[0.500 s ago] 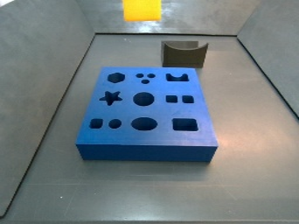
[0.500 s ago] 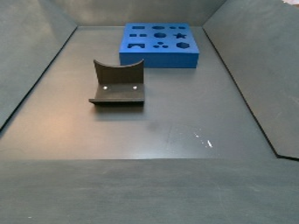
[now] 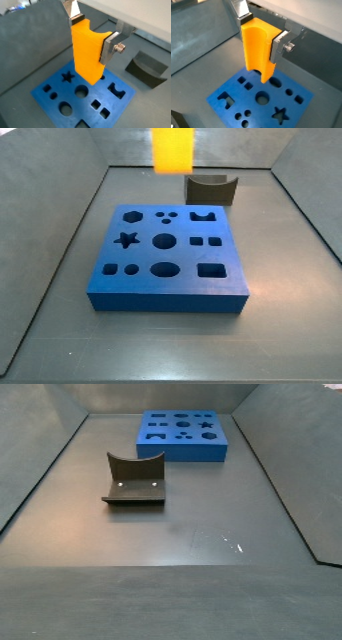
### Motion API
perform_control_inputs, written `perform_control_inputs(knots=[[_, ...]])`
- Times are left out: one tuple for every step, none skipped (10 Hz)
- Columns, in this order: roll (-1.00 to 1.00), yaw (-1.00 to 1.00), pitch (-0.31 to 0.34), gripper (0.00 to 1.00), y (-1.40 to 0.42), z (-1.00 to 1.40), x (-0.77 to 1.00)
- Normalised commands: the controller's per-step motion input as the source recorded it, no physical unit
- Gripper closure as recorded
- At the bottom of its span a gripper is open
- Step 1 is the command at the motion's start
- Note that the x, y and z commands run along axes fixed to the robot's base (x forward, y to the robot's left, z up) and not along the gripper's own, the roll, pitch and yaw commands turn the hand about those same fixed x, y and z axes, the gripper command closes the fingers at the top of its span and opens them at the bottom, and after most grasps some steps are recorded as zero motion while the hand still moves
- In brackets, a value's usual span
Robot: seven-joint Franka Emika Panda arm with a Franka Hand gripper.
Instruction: Insert the arch object.
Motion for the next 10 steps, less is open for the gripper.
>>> perform_control_inputs(knots=[[0.1, 0.0, 0.039, 1.0, 0.24, -0.79, 1.0], [0.17, 0.0, 0.05, 1.0, 0.27, -0.67, 0.97], [0.21, 0.0, 0.077, 1.0, 0.32, -0.55, 0.82], [0.22, 0.09, 0.047, 1.0, 0.38, -0.45, 0.57], [0.23, 0.27, 0.059, 1.0, 0.4, -0.37, 0.58], [0.21, 0.25, 0.061, 1.0, 0.38, -0.35, 0.52], [0.12, 0.13, 0.086, 1.0, 0.31, -0.35, 0.51], [0.04, 0.05, 0.099, 1.0, 0.28, -0.43, 0.59], [0.01, 0.0, 0.09, 1.0, 0.21, -0.41, 0.66], [0.0, -0.1, 0.087, 1.0, 0.23, -0.36, 0.66]])
